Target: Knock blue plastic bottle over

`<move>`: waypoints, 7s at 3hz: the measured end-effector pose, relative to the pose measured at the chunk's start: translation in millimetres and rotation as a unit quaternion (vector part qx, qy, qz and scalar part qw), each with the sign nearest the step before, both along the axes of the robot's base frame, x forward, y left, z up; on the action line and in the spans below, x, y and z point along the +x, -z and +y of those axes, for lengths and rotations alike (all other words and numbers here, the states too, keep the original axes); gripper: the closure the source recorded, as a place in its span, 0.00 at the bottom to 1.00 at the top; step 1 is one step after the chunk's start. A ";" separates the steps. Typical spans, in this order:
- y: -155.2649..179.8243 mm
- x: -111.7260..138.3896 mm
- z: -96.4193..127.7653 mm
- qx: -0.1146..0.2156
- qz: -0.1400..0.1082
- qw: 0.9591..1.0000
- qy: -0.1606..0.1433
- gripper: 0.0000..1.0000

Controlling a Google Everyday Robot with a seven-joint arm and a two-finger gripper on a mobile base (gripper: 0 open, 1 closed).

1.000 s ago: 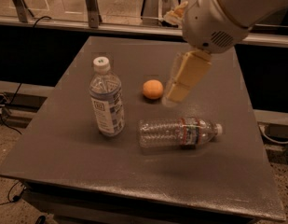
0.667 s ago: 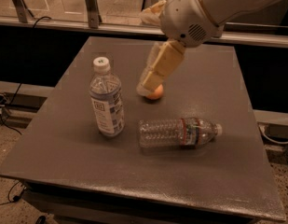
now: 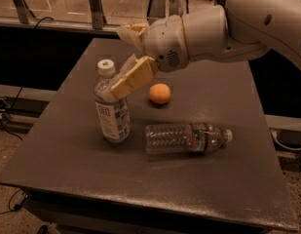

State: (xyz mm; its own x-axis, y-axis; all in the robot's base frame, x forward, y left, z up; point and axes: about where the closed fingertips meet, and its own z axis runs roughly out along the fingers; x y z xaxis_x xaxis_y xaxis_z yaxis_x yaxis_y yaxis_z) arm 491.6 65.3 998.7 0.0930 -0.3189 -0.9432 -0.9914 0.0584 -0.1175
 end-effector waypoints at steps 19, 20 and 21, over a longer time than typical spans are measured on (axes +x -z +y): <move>0.0 52.5 14.1 -0.023 0.000 0.994 0.103 1.00; 10.4 98.6 -48.8 -0.017 0.005 0.988 0.154 1.00; 10.4 98.6 -48.8 -0.017 0.005 0.988 0.154 1.00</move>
Offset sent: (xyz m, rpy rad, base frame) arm -0.0077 0.0007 -0.0005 0.0430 0.0291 0.0137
